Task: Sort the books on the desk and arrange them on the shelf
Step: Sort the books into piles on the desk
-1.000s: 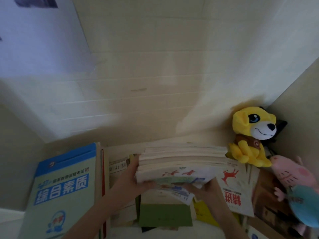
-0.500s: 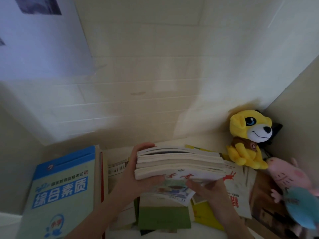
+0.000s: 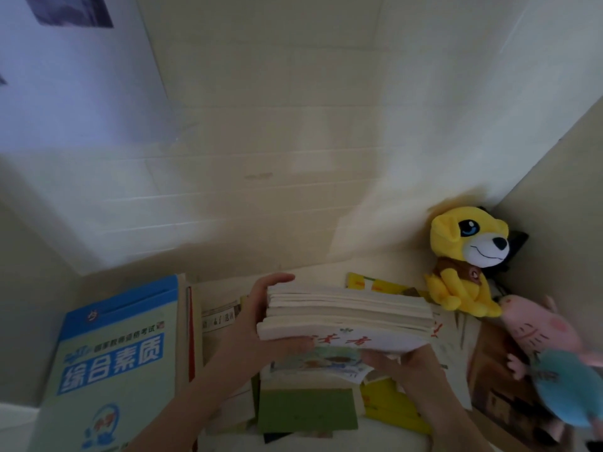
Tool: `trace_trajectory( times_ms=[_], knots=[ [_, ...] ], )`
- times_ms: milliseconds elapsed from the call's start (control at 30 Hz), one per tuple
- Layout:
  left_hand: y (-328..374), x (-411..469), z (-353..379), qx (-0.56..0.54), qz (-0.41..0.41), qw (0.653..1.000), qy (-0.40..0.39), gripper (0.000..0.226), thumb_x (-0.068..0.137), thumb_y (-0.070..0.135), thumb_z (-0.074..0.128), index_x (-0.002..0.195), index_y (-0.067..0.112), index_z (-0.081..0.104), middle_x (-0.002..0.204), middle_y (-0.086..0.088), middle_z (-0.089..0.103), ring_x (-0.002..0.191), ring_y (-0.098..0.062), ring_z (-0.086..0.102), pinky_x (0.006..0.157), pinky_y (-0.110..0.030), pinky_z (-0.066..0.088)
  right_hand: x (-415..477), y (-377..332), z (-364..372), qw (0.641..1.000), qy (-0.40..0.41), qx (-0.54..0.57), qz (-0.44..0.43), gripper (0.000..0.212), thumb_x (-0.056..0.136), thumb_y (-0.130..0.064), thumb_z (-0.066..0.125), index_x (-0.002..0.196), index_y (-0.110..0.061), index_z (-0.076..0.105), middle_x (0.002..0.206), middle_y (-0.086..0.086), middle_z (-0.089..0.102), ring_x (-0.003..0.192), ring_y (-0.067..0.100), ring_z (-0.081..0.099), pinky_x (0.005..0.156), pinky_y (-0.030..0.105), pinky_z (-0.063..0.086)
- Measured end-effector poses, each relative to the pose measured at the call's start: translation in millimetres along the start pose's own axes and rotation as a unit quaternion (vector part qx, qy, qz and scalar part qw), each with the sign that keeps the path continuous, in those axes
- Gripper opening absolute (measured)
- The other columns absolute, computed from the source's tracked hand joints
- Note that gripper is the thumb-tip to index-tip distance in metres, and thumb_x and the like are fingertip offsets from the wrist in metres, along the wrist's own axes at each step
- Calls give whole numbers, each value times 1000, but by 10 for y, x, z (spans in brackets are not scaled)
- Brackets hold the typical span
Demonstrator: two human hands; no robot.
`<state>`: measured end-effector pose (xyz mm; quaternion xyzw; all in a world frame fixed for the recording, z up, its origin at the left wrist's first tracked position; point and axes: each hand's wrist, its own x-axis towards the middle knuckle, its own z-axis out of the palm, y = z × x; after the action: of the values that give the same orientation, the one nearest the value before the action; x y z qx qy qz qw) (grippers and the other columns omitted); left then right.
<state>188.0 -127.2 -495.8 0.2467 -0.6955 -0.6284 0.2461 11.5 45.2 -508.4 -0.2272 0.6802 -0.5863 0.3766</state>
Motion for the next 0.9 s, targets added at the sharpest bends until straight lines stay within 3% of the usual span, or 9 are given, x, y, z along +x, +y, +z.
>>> trace_trajectory(
  times_ms=[67,133,233,400,467,600,733,833,900],
  knots=[
    [-84,-23,-32,7,-32,999,-20,92,41,55,89,121,36,48,111,23,61,103,0,61,83,-19,54,21,63,-20,1000,-22,-10,19,28,64,-13,85,85,-30,78,92,-5,76,85,14,72,65,27,60],
    [-164,-99,-2,17,-78,996,-42,107,28,65,86,122,29,48,104,30,64,98,12,59,83,-12,51,16,112,-7,999,-32,-11,39,37,76,9,71,71,-28,77,81,-7,76,74,7,71,59,19,56],
    [-315,-150,82,2,-126,992,-13,120,23,69,85,126,16,52,100,18,69,94,10,62,76,-10,51,0,135,30,999,-24,0,47,42,79,14,66,68,-25,76,74,-11,75,70,3,70,57,16,54],
    [-275,-32,218,-4,-134,991,1,64,56,5,84,114,12,57,90,6,70,80,8,65,63,-9,50,14,132,83,1000,8,15,11,39,79,10,68,96,-26,67,85,-15,74,80,6,69,62,17,55],
    [-309,-3,176,-9,-132,991,-6,70,48,15,86,110,13,56,86,8,71,79,12,64,61,-7,50,19,129,72,1000,14,20,12,42,80,10,67,100,-27,64,87,-16,74,82,2,69,65,17,55],
    [-431,30,8,23,-112,993,-20,120,35,64,86,131,6,44,117,5,61,100,12,58,76,-7,49,9,93,15,999,-14,-10,33,41,80,11,68,84,-30,70,81,-15,75,74,0,69,61,16,55],
    [-442,-61,88,2,-140,989,-42,100,38,68,83,122,25,53,107,22,68,99,4,63,85,-18,53,9,189,66,999,-8,-30,26,37,82,8,66,97,-26,65,88,-14,75,86,-1,68,68,13,53],
    [-433,27,108,27,-141,990,20,89,33,72,81,111,35,57,97,29,68,92,7,64,78,-18,53,77,186,69,1000,4,-25,7,41,83,7,66,113,-21,59,106,-7,68,92,-2,66,70,11,52],
    [-371,109,113,51,-152,986,49,78,40,60,84,110,36,59,91,25,70,87,7,65,75,-19,55,164,107,2,1000,-25,-12,1,46,81,3,68,120,-18,55,109,-3,70,97,2,67,74,16,54]
  ],
)
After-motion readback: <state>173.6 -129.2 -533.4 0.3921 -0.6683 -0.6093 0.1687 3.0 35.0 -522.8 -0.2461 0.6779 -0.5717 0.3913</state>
